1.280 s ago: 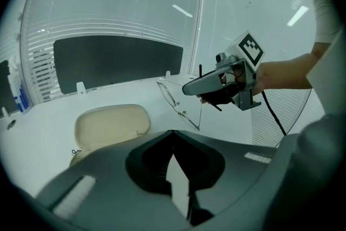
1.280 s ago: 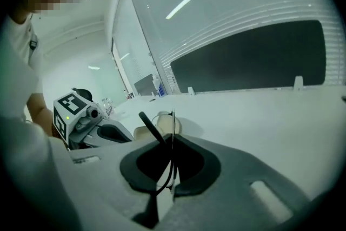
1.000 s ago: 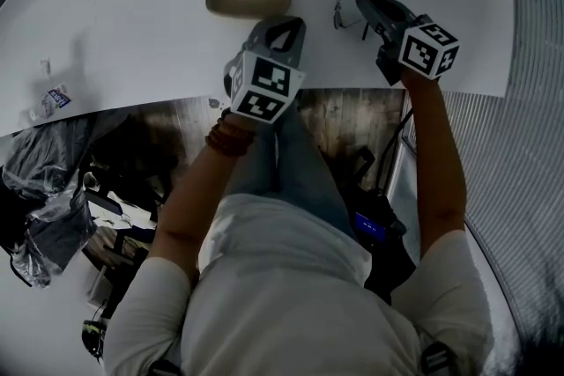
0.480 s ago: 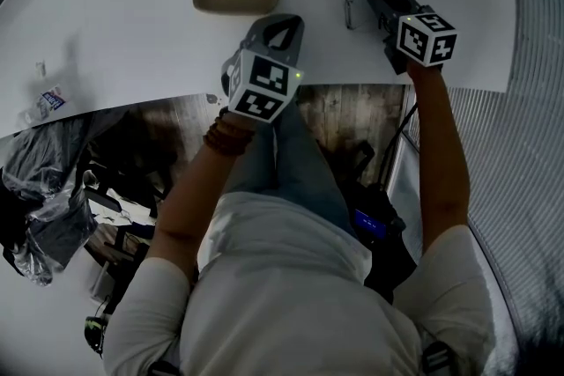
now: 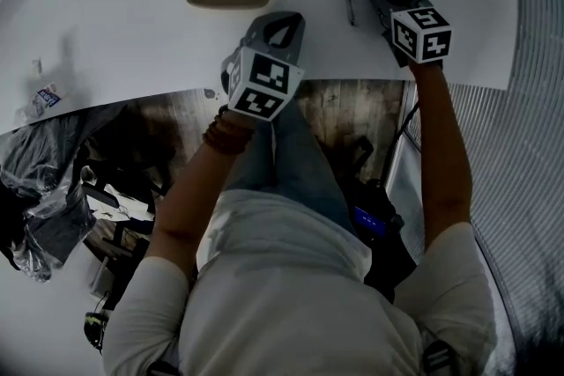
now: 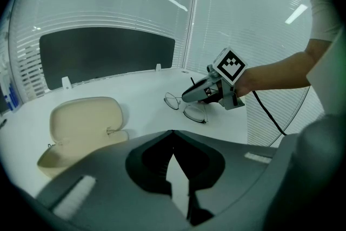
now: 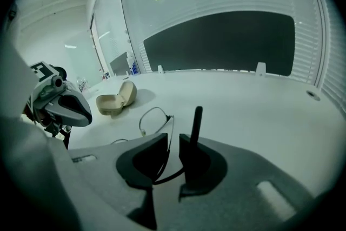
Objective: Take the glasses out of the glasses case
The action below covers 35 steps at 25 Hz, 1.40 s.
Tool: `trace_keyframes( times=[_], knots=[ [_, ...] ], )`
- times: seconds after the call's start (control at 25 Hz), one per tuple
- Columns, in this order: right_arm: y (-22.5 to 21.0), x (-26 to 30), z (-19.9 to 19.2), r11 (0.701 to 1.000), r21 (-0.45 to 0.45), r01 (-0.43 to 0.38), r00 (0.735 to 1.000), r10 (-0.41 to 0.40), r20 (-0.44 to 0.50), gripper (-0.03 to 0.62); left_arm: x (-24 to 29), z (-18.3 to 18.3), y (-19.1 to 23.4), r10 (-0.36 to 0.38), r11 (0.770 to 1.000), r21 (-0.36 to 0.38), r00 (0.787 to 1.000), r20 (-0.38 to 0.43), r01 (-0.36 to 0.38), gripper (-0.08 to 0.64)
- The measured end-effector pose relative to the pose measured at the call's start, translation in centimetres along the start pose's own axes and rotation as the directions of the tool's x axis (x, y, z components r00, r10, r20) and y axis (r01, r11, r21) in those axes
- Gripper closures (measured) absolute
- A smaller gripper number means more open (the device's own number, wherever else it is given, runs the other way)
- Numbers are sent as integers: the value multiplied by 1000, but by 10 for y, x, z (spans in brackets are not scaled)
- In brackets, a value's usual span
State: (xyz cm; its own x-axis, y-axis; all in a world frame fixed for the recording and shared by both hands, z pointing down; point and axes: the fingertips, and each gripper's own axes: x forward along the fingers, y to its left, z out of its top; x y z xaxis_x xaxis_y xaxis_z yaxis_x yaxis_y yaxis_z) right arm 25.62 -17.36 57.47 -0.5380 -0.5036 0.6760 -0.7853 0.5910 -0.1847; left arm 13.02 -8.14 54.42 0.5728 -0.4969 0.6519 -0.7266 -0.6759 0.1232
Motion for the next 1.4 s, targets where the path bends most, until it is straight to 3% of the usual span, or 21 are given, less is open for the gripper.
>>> trace_keyframes(
  times=[0.4, 0.8, 1.0, 1.4],
  knots=[
    [-10, -1, -9, 996, -68, 51, 998, -54, -35, 461, 3, -1, -6, -5, 1000, 5, 1000, 6, 5, 557],
    [-16, -6, -7, 999, -2, 51, 999, -51, -11, 379, 4, -3, -9, -11, 1000, 3, 1000, 2, 11, 557],
    [-17, -8, -1, 998, 37, 51, 999, -51, 12, 379, 4, -5, -8, -11, 1000, 6, 1000, 5, 11, 557],
    [-19, -15, 7, 998, 31, 63, 998, -63, 25, 374, 0, 1, -8, -11, 1000, 10, 1000, 13, 11, 557]
  ],
)
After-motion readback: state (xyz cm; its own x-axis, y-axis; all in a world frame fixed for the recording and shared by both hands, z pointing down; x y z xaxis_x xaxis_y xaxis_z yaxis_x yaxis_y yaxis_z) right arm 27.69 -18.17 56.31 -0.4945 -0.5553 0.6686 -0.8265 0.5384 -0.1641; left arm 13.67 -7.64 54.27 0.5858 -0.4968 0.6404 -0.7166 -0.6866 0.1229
